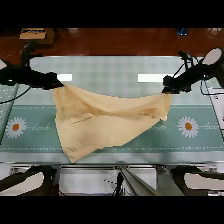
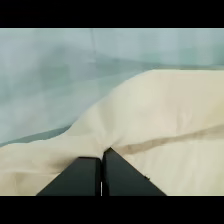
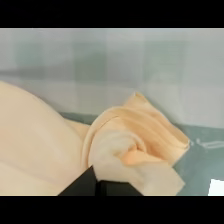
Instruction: Fold the shirts.
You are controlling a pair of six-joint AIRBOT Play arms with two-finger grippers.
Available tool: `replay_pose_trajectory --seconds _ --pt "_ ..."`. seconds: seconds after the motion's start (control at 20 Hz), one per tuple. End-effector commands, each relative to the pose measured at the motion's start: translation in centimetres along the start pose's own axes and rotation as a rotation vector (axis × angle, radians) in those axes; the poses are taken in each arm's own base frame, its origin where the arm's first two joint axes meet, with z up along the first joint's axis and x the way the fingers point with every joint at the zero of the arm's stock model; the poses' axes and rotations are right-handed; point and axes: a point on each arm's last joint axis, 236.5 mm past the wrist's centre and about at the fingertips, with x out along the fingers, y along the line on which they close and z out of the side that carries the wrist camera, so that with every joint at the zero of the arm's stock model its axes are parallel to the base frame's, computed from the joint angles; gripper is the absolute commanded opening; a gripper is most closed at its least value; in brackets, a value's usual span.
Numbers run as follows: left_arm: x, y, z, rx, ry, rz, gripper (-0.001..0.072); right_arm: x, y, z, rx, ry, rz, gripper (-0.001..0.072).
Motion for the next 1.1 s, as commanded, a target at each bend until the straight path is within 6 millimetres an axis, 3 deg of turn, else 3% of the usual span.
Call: replay_pose_trajectory --seconds 0.0,0.2,0.25,0.35,0.4,0.45,0.55,0.6,0.65,0.75,0.85,1.05 --pt "3.8 1.7 -0.4 -0.03 0.047 0.008 0.0015 2.8 -1.3 3.7 0.027 -0.105 -0.01 0.0021" --pt "4.5 2.0 -0.8 -0.041 0.072 0.006 0.0015 2.3 -2.6 6.3 0.011 -0.217 -0.065 0.0025" --pt "4.5 2.0 -0.8 -0.041 0.071 0.006 0.0015 2.2 -2.7 6.5 0.005 -0.226 -0.07 0.0124" --pt "4.5 2.0 -0.9 -0.04 0.074 0.005 0.0015 1.7 -2.6 5.9 -0.056 -0.198 -0.078 0.043" --pt "4.5 1.9 -0.9 -0.04 0.076 0.004 0.0015 0.9 -3.2 5.2 -0.116 -0.16 -0.108 0.0485" --pt "4.5 1.9 -1.0 -0.04 0.079 0.003 0.0015 0.0 -5.1 4.3 -0.165 -0.121 -0.185 0.0485" --pt "4.5 1.9 -1.0 -0.04 0.08 0.003 0.0015 -2.5 -12.1 1.3 -0.161 0.003 -0.41 0.0484" --pt "4.5 1.9 -1.0 -0.04 0.079 0.003 0.0015 -3.0 -14.6 -1.0 -0.09 0.069 -0.416 0.0484" --pt "4.5 1.9 -1.0 -0.04 0.079 0.003 0.0015 -2.5 -15.2 -3.2 -0.002 0.108 -0.331 0.0484" --pt "4.5 1.9 -1.0 -0.04 0.079 0.002 0.0015 -0.9 -12.5 -5.7 0.146 0.084 -0.012 0.0485" --pt "4.5 1.9 -1.0 -0.04 0.079 0.003 0.0015 -0.2 -10.5 -6.1 0.257 0.007 0.198 0.0543" --pt "4.5 1.9 -1.0 -0.04 0.079 0.003 0.0015 2.1 -8.9 -8.0 0.312 0.022 0.303 0.0558"
